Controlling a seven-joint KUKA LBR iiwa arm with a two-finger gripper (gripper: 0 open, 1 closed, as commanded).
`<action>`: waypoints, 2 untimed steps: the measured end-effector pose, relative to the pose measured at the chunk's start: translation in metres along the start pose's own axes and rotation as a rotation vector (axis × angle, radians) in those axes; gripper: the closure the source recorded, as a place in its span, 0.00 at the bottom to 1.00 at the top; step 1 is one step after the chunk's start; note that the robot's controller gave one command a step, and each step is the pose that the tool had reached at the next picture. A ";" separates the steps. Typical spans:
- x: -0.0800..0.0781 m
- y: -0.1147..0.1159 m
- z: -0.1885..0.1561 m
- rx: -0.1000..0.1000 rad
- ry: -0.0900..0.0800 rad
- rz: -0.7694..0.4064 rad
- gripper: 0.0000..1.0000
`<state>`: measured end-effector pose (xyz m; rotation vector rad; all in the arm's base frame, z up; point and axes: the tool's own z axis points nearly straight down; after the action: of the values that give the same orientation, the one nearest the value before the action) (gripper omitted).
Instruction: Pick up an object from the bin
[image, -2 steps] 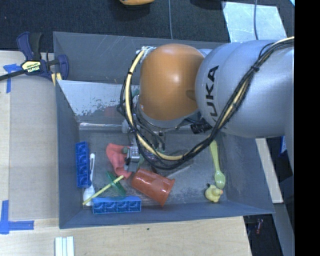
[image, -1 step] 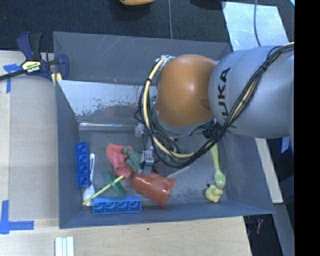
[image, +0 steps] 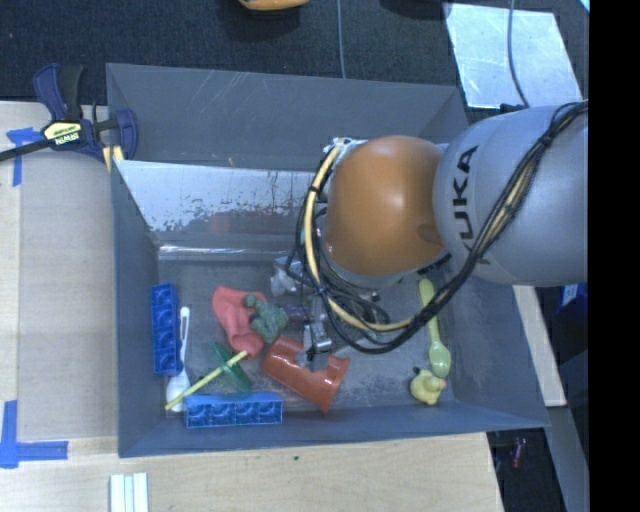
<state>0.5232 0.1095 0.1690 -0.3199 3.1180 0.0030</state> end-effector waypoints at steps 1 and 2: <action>0.017 -0.006 0.032 0.000 0.001 0.006 0.00; 0.030 -0.023 0.045 0.000 0.001 0.265 0.00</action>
Offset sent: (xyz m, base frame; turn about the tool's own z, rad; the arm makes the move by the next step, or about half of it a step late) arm -0.0357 -0.0503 -0.0587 0.0802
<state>0.4987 0.0810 0.1242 0.0954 3.1339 0.0049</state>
